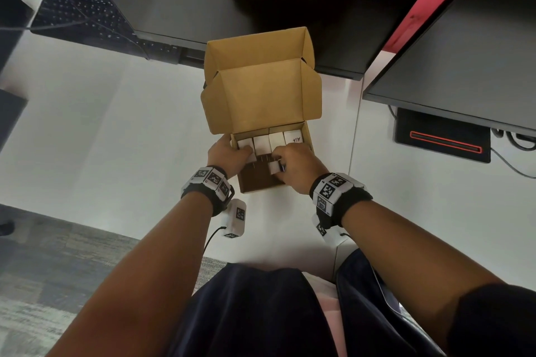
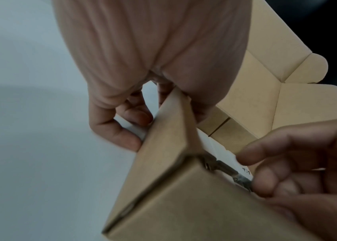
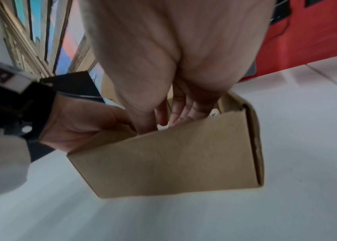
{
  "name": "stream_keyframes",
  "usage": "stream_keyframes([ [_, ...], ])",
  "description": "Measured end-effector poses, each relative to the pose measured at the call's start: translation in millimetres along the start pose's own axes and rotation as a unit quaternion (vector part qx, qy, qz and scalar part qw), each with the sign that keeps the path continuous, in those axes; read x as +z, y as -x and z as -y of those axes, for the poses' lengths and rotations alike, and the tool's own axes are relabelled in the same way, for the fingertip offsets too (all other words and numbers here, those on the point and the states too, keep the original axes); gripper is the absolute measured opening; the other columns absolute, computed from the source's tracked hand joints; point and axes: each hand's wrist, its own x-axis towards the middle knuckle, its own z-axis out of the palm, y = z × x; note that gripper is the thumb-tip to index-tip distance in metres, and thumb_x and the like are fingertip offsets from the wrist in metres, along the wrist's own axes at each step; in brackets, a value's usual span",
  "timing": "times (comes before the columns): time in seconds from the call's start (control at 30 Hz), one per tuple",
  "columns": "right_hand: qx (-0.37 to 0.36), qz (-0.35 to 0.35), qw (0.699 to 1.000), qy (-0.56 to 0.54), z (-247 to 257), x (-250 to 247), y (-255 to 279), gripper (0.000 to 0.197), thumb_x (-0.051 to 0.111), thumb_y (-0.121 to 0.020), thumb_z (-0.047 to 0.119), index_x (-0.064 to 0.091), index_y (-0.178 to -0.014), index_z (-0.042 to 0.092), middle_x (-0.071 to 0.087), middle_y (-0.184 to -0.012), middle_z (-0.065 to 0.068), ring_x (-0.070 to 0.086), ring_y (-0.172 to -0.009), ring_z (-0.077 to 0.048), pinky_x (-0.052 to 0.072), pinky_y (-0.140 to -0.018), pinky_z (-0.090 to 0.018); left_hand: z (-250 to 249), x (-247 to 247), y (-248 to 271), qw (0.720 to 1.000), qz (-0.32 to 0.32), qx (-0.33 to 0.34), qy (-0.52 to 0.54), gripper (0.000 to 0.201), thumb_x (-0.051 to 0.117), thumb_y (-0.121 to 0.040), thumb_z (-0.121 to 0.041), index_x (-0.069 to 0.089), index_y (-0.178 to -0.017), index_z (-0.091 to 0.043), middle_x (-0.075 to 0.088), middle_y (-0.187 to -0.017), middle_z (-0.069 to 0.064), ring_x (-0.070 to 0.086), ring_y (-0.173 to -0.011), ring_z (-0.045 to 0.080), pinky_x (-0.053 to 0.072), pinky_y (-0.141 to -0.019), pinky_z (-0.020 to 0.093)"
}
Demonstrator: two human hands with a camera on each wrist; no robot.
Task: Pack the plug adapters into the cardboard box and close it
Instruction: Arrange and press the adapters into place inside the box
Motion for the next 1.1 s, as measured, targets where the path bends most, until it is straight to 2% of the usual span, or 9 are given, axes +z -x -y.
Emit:
stream_keyframes([
  [0.07, 0.004, -0.021, 1.0, -0.018, -4, -2, 4, 0.02, 0.073, -0.08, 0.008, 0.07, -0.1, 0.009, 0.07, -0.086, -0.008, 0.064, -0.081, -0.024, 0.058, -0.076, -0.04, 1, -1, 1, 1.0, 0.003, -0.008, 0.015, 0.034, 0.062, -0.093, -0.03, 0.062, -0.126, -0.018, 0.064, -0.108, 0.002, 0.057, -0.104, 0.029, 0.05, -0.099, 0.04],
  [0.17, 0.018, -0.047, 0.998, -0.037, -12, -7, 9, 0.022, 0.072, -0.081, 0.003, 0.071, -0.102, 0.008, 0.068, -0.093, -0.007, 0.064, -0.084, -0.021, 0.058, -0.075, -0.034, 2, -2, 2, 0.999, 0.007, -0.014, 0.03, 0.035, 0.065, -0.091, -0.031, 0.062, -0.124, -0.021, 0.067, -0.109, 0.001, 0.061, -0.107, 0.03, 0.052, -0.098, 0.042],
  [0.3, 0.012, 0.0, 1.0, 0.021, -12, -10, 9, 0.014, 0.074, -0.083, 0.011, 0.072, -0.096, 0.011, 0.067, -0.093, -0.007, 0.063, -0.085, -0.023, 0.056, -0.077, -0.033, 2, -2, 4, 0.999, 0.014, -0.012, 0.037, 0.035, 0.07, -0.086, -0.029, 0.061, -0.119, -0.024, 0.068, -0.109, 0.001, 0.061, -0.103, 0.029, 0.051, -0.092, 0.038],
  [0.4, 0.018, 0.008, 0.999, 0.048, -7, -4, 4, 0.009, 0.077, -0.083, 0.015, 0.072, -0.089, 0.011, 0.064, -0.086, -0.004, 0.062, -0.08, -0.021, 0.053, -0.071, -0.031, 1, -2, 5, 0.999, 0.016, -0.014, 0.041, 0.035, 0.07, -0.086, -0.028, 0.059, -0.119, -0.026, 0.068, -0.11, 0.001, 0.061, -0.103, 0.029, 0.048, -0.087, 0.036],
  [0.53, 0.031, -0.013, 0.997, 0.063, -2, 6, -1, 0.005, 0.075, -0.082, 0.015, 0.072, -0.08, 0.013, 0.066, -0.079, -0.006, 0.066, -0.077, -0.027, 0.06, -0.069, -0.038, 0, -4, 8, 0.998, 0.022, -0.021, 0.055, 0.035, 0.069, -0.086, -0.029, 0.06, -0.12, -0.028, 0.069, -0.113, 0.0, 0.062, -0.105, 0.028, 0.048, -0.088, 0.036],
  [0.67, 0.029, -0.028, 0.997, 0.067, -2, 8, -3, 0.01, 0.072, -0.085, 0.02, 0.072, -0.08, 0.011, 0.069, -0.081, -0.01, 0.067, -0.078, -0.029, 0.06, -0.07, -0.04, -2, -4, 9, 0.997, 0.025, -0.026, 0.075, 0.033, 0.068, -0.086, -0.031, 0.061, -0.118, -0.031, 0.071, -0.115, 0.0, 0.062, -0.107, 0.029, 0.049, -0.089, 0.037],
  [0.9, 0.014, -0.041, 0.996, 0.073, -4, 11, -5, 0.017, 0.074, -0.084, 0.028, 0.068, -0.08, 0.012, 0.068, -0.082, -0.008, 0.067, -0.078, -0.027, 0.06, -0.072, -0.04, -4, -6, 10, 0.996, 0.027, -0.03, 0.085, 0.032, 0.068, -0.086, -0.032, 0.061, -0.117, -0.032, 0.07, -0.117, 0.0, 0.062, -0.11, 0.029, 0.051, -0.097, 0.041],
  [1.0, 0.012, -0.038, 0.997, 0.071, -5, 10, -6, 0.017, 0.074, -0.083, 0.028, 0.068, -0.082, 0.012, 0.067, -0.083, -0.008, 0.066, -0.078, -0.027, 0.06, -0.072, -0.041, -5, -6, 11, 0.995, 0.029, -0.028, 0.086, 0.03, 0.068, -0.087, -0.032, 0.06, -0.116, -0.032, 0.069, -0.116, 0.0, 0.061, -0.109, 0.029, 0.05, -0.096, 0.04],
  [1.1, 0.005, -0.037, 0.998, 0.043, -6, 8, -6, 0.021, 0.074, -0.081, 0.029, 0.066, -0.077, 0.01, 0.063, -0.075, -0.006, 0.062, -0.074, -0.024, 0.058, -0.069, -0.04, -6, -8, 13, 0.994, 0.038, -0.031, 0.095, 0.03, 0.069, -0.084, -0.033, 0.06, -0.113, -0.034, 0.069, -0.114, -0.001, 0.062, -0.108, 0.029, 0.051, -0.094, 0.04],
])
